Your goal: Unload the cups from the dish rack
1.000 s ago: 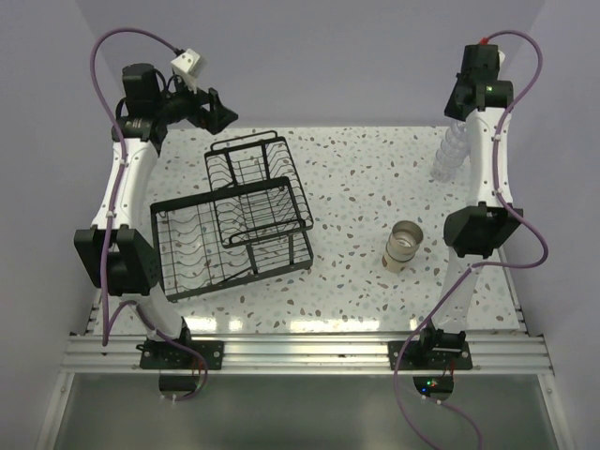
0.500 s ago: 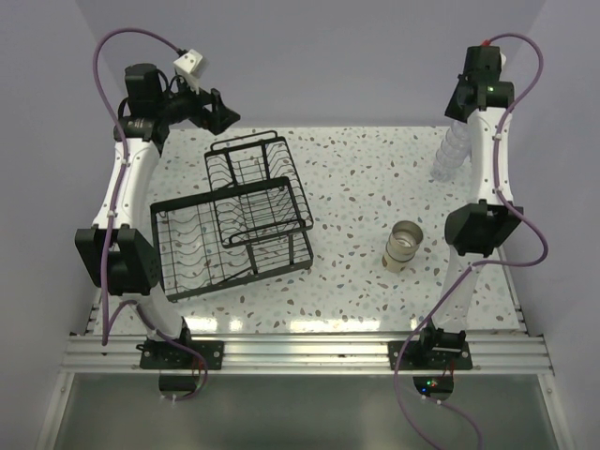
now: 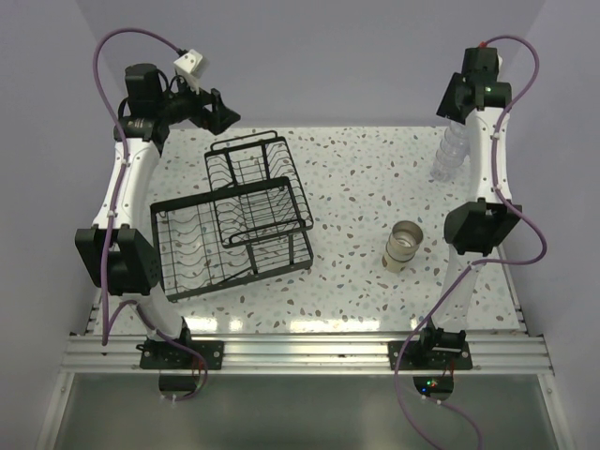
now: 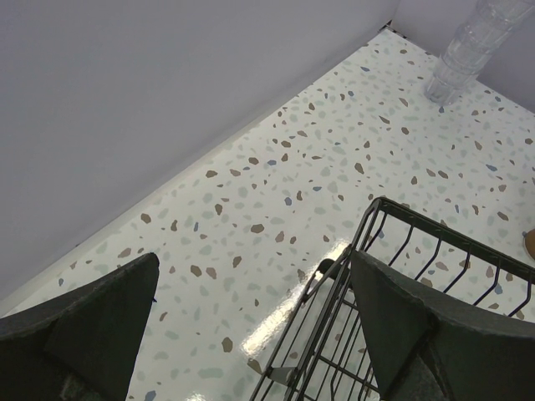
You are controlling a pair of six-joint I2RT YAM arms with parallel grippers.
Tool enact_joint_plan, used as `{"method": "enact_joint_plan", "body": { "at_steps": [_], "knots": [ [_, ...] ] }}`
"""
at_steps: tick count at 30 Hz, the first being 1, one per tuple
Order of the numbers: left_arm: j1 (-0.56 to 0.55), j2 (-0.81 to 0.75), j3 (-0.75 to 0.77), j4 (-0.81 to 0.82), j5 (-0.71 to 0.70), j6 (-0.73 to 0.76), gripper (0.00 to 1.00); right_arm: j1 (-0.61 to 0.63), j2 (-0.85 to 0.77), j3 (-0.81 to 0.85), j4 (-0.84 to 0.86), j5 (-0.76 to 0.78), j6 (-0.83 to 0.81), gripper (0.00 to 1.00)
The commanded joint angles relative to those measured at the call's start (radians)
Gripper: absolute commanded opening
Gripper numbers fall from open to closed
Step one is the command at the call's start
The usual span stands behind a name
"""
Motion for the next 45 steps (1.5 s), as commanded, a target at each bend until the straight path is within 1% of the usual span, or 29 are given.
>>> {"method": "enact_joint_plan", "body": {
  "at_steps": [1,2,4,5,7,8,10,11,12,17,20,23,24,25,27,29,30,31,32,33,34,37,38,39,41,42,43,44,45],
  "knots": [
    [-0.005,-0.012,-0.001,0.032,0.017,-0.010,1.00,-0.007,-0.046,0.012,0.036,0.006,-0.013,0.56],
    [-0.005,-0.012,-0.001,0.032,0.017,-0.010,1.00,-0.006,-0.049,0.012,0.037,0.009,-0.014,0.61],
    [-0.005,-0.015,-0.001,0.033,0.018,-0.010,1.00,-0.006,-0.059,0.012,0.042,0.010,-0.025,0.64],
    [-0.007,-0.017,-0.001,0.030,0.018,-0.008,1.00,-0.006,-0.061,0.013,0.043,0.010,-0.025,0.68],
    [-0.007,-0.020,-0.006,0.029,0.018,-0.008,1.00,-0.007,-0.072,0.015,0.052,-0.008,-0.032,0.71],
    [-0.008,-0.020,-0.007,0.030,0.018,-0.007,1.00,-0.006,-0.076,0.015,0.060,-0.017,-0.039,0.75],
    [-0.007,-0.023,-0.010,0.032,0.015,-0.005,1.00,-0.006,-0.092,0.016,0.069,-0.029,-0.046,0.80],
    [-0.007,-0.025,-0.012,0.030,0.014,-0.005,1.00,-0.006,-0.101,0.016,0.078,-0.043,-0.049,0.93],
    [-0.008,-0.028,-0.012,0.030,0.010,-0.002,1.00,-0.006,-0.109,0.012,0.082,-0.045,-0.048,0.98],
    [-0.010,-0.040,-0.012,0.022,-0.005,0.004,1.00,-0.004,-0.216,-0.033,0.146,-0.060,-0.066,0.98],
    [-0.011,-0.052,-0.014,0.000,-0.008,0.024,1.00,-0.004,-0.285,-0.101,0.204,-0.094,-0.091,0.98],
    [-0.013,-0.072,-0.014,-0.030,-0.022,0.046,1.00,-0.003,-0.394,-0.212,0.281,-0.163,-0.126,0.98],
    [-0.011,-0.084,-0.014,-0.037,-0.026,0.053,1.00,-0.001,-0.459,-0.280,0.302,-0.186,-0.146,0.98],
    [-0.011,-0.094,-0.017,-0.046,-0.042,0.064,1.00,-0.001,-0.492,-0.316,0.324,-0.236,-0.154,0.98],
    [-0.011,-0.124,-0.029,-0.050,-0.055,0.073,1.00,-0.001,-0.558,-0.428,0.391,-0.267,-0.181,0.98],
    [-0.011,-0.152,-0.066,-0.034,-0.077,0.079,1.00,-0.001,-0.659,-0.503,0.446,-0.345,-0.197,0.98],
    [-0.010,-0.182,-0.082,-0.024,-0.083,0.079,1.00,-0.001,-0.691,-0.579,0.462,-0.355,-0.206,0.98],
    [-0.010,-0.199,-0.121,-0.005,-0.098,0.075,1.00,-0.001,-0.763,-0.620,0.474,-0.359,-0.207,0.98],
    [-0.010,-0.218,-0.142,0.004,-0.105,0.072,1.00,-0.003,-0.797,-0.699,0.488,-0.361,-0.207,0.98],
    [-0.010,-0.254,-0.162,0.012,-0.114,0.067,1.00,-0.003,-0.829,-0.736,0.488,-0.359,-0.210,0.98],
    [-0.010,-0.273,-0.206,0.022,-0.129,0.063,1.00,-0.003,-0.903,-0.775,0.487,-0.356,-0.213,0.98],
    [-0.010,-0.356,-0.295,0.035,-0.166,0.061,1.00,-0.003,-1.010,-0.925,0.454,-0.336,-0.217,0.98],
    [-0.010,-0.380,-0.319,0.036,-0.174,0.059,1.00,-0.003,-1.080,-0.960,0.439,-0.329,-0.206,0.98],
    [-0.010,-0.426,-0.363,0.036,-0.181,0.061,1.00,-0.003,-1.112,-1.029,0.428,-0.312,-0.185,0.98],
    [-0.010,-0.480,-0.415,0.042,-0.209,0.062,1.00,-0.003,-1.196,-1.089,0.392,-0.292,-0.160,0.98],
    [-0.010,-0.547,-0.447,0.048,-0.218,0.069,1.00,-0.003,-1.219,-1.149,0.376,-0.283,-0.126,0.98],
    [-0.010,-0.586,-0.525,0.070,-0.250,0.076,1.00,-0.003,-1.251,-1.183,0.367,-0.276,-0.109,0.98],
    [-0.010,-0.667,-0.564,0.076,-0.275,0.078,1.00,-0.003,-1.305,-1.248,0.353,-0.276,-0.093,0.98],
    [-0.010,-0.708,-0.630,0.076,-0.311,0.095,1.00,-0.003,-1.340,-1.282,0.350,-0.292,-0.053,0.98]
  ]
}}
